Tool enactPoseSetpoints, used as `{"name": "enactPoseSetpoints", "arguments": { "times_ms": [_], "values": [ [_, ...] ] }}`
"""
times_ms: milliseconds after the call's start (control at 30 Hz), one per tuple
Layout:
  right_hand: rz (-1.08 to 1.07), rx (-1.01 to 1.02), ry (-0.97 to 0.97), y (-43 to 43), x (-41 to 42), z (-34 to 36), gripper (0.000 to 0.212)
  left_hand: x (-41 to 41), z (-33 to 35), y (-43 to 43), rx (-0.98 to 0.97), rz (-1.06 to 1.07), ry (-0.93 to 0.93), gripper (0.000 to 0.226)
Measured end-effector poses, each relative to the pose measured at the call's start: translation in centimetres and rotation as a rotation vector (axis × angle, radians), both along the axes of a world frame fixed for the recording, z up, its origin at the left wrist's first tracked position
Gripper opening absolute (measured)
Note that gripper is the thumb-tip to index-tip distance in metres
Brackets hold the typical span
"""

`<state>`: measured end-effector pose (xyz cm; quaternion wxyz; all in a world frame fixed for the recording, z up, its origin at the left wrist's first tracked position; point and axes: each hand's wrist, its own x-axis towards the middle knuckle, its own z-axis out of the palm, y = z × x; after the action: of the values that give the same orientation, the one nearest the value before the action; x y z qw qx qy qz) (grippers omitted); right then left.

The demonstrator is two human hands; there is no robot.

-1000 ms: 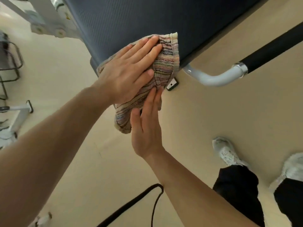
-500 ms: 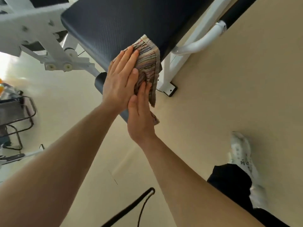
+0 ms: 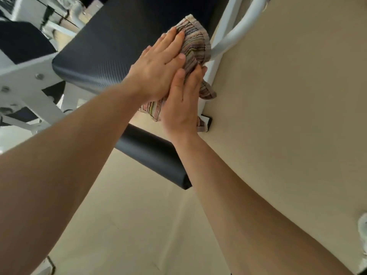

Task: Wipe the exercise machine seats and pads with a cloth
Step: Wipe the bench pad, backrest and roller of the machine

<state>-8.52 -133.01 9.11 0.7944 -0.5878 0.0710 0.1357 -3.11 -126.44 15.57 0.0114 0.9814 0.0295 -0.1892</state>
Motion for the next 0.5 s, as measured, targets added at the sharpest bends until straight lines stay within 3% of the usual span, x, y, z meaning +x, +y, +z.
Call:
{"name": "enactPoseSetpoints", "arguments": {
  "times_ms": [100,233,333,500],
  "values": [
    [-0.080,0.045,-0.057,0.6,-0.7,-1.2,0.078,-1.7,0.0,-0.9,-0.069,0.012,-0.081,0.053],
    [-0.053,-0.045,-0.112,0.7,-6.4,-1.5,0.060,-6.9,-0.2,-0.5,-0.150,-0.089,-0.317,0.051],
    [0.015,-0.114,-0.167,-0.1,-4.5,-1.8,0.062,-5.6,-0.2,1.5,-0.233,-0.198,-0.270,0.050],
    [-0.028,-0.120,-0.159,0.0,0.3,0.0,0.072,-0.8,0.0,0.7,-0.192,-0.051,-0.101,0.050]
  ]
}}
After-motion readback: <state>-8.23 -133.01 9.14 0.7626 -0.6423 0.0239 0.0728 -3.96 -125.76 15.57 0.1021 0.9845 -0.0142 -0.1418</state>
